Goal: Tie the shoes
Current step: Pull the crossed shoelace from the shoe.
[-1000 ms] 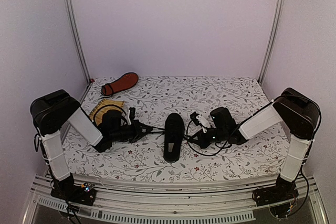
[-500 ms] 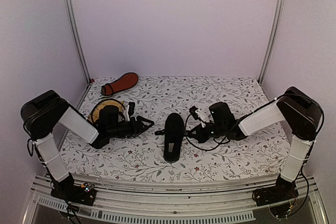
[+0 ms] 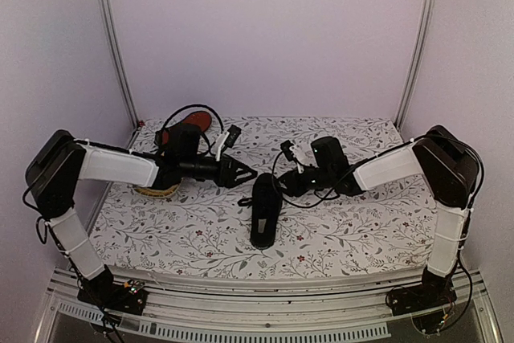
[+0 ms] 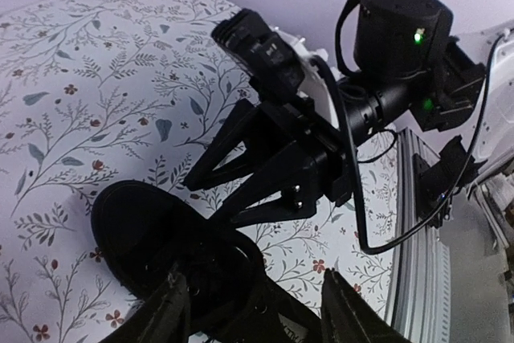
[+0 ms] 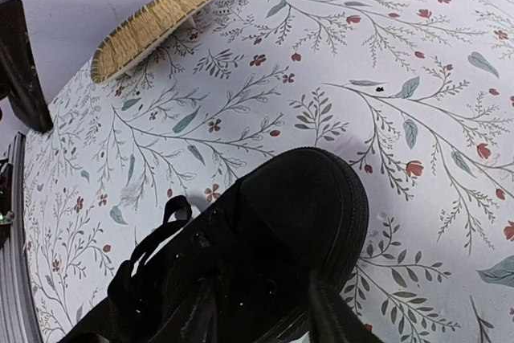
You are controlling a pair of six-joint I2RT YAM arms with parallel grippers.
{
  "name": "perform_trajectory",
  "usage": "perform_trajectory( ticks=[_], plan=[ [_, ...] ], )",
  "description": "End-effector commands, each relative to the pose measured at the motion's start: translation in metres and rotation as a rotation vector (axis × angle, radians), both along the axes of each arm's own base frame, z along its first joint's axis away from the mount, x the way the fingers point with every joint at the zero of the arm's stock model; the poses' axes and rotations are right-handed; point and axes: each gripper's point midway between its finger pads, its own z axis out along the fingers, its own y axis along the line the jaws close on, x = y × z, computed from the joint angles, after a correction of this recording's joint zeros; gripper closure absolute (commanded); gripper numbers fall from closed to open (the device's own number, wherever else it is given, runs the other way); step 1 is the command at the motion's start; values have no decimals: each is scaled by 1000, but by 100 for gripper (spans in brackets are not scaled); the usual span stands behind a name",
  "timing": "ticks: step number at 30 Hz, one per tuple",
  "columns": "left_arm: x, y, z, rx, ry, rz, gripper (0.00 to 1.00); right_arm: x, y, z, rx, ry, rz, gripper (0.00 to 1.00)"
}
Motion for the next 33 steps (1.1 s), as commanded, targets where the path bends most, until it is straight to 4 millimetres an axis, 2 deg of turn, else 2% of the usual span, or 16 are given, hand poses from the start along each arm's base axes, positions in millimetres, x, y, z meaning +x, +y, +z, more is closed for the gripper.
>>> perform_trajectory(
  ticks=[1,3,7,10,11,13,16,23,28,33],
  plan=[
    [-31,-25,-40,127,-4,-250,46,-14,-5,7,48,39,57,55],
    [-33,-38,-44,154,-17,-296,47,-23,-13,12,71,49,72,48],
    [-34,-50,-54,177,-23,-349,47,-41,-28,21,113,78,98,39],
    [-35,-55,-56,174,-15,-378,47,-55,-34,18,131,113,116,37],
    [-37,-56,-67,185,9,-391,47,-61,-36,16,139,127,126,37],
    [-40,-59,-75,195,27,-413,47,-71,-35,13,171,155,154,37],
    [-42,-61,-82,211,37,-426,50,-79,-30,12,225,187,194,43],
    [-42,-61,-93,236,52,-424,73,-76,-17,2,236,216,200,57],
    [-41,-61,-95,236,61,-416,84,-71,-11,-11,212,220,182,60],
    [-44,-60,-92,213,66,-408,96,-67,-7,-15,198,208,174,61]
  ],
)
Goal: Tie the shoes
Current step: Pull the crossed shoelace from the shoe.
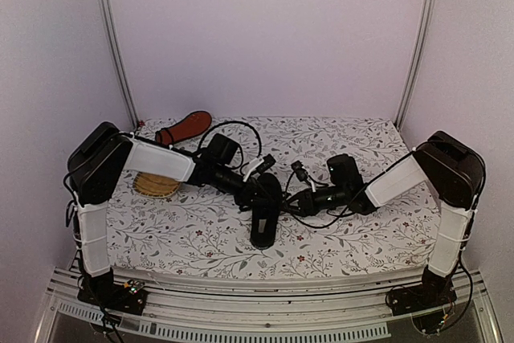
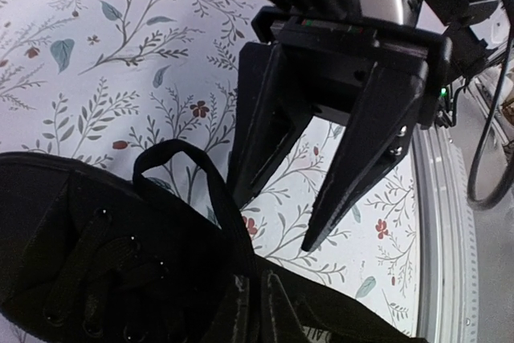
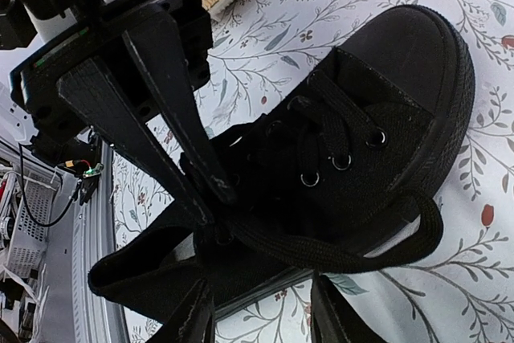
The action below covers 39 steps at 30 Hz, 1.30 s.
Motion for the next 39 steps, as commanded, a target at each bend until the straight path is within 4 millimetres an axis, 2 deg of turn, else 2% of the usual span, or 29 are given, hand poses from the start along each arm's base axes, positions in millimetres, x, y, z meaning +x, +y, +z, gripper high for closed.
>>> perform_trajectory(
  ticks=[1,9,11,13,15,28,39],
  plan=[
    [-14,-1,-6,-2,40,-11,99,10,9,2,7,-38,-11,61],
    [-9,2,18,-137,51,76,100,15,10,-9,-17,-44,-19,61],
    [-9,5,19,-167,75,97,100,15,10,-11,-18,-44,-18,60],
    [-10,6,38,-224,71,100,100,14,11,-10,-16,-44,-14,59],
    [-12,7,41,-252,88,102,100,15,12,-9,-12,-45,-7,58],
    [-12,11,41,-279,117,123,100,2,27,0,34,-72,98,58],
    [-11,11,39,-274,125,125,100,-6,34,5,54,-92,153,66]
  ],
)
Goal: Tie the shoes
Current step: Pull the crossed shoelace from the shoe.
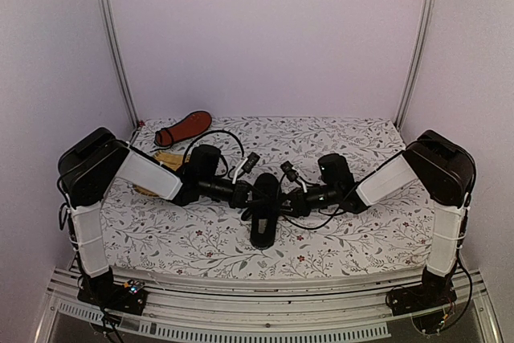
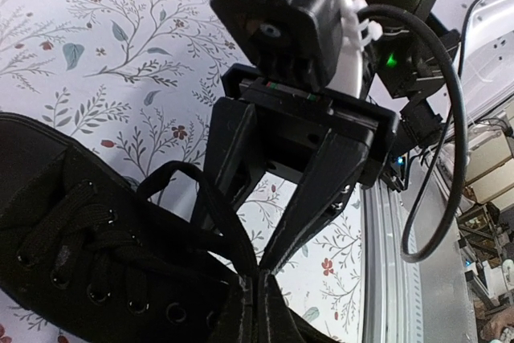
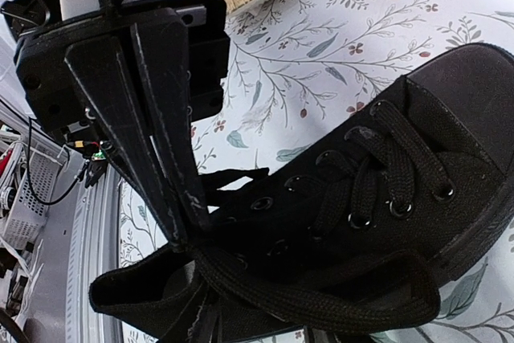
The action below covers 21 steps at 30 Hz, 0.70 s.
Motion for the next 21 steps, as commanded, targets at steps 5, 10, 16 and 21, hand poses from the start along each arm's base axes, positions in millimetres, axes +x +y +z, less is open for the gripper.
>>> perform_trajectory(
  ticks=[5,10,16,21],
  plan=[
    [0,-1,19,-49,-37,-21,100,-4,8,3,20,-29,44,89],
    [3,0,18,-36,-42,-1,100,-5,-1,4,3,-43,-1,98],
    [6,0,14,-9,-45,4,99,-15,-21,-7,-50,-25,-64,98],
    [7,1,12,3,-48,11,96,-23,-34,-16,-83,0,-99,98]
  ],
)
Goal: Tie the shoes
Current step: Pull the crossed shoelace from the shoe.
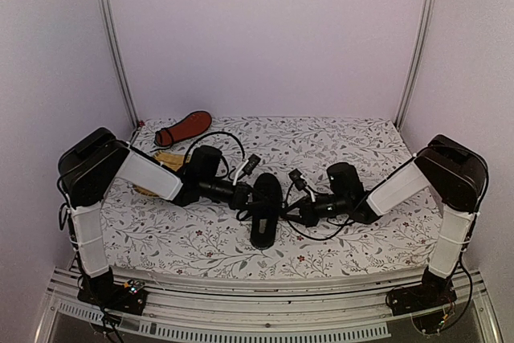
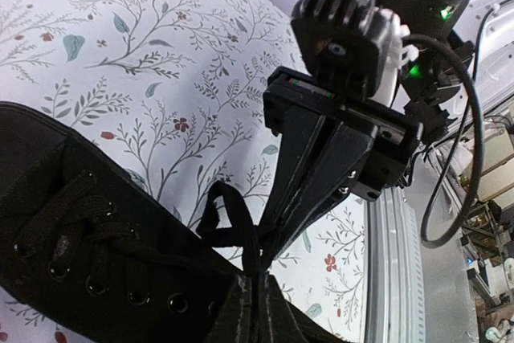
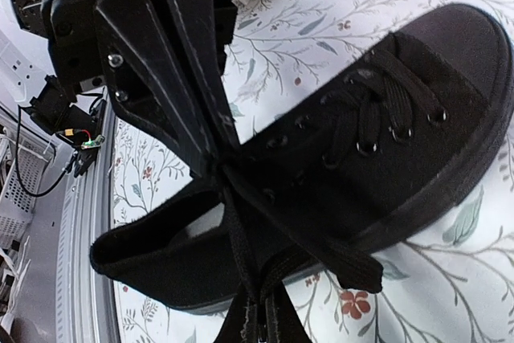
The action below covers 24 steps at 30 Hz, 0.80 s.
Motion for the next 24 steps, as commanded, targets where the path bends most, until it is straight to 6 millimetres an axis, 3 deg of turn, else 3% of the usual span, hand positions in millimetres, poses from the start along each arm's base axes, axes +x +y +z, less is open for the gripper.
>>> perform_trajectory(
  ticks=[1,4,13,18,24],
  plan=[
    [8,0,17,-13,-52,10,95,-5,-19,-18,-64,50,-74,98],
    [9,0,16,-9,-55,13,92,-9,-25,-22,-78,68,-89,98],
    [9,8,30,-19,-92,54,71,-16,-30,-27,-84,94,-92,98],
    [6,20,36,-13,-111,117,51,-18,-31,-28,-85,100,-93,98],
    [-6,25,20,37,-87,94,58,-16,-28,-24,-66,98,-91,98]
  ],
)
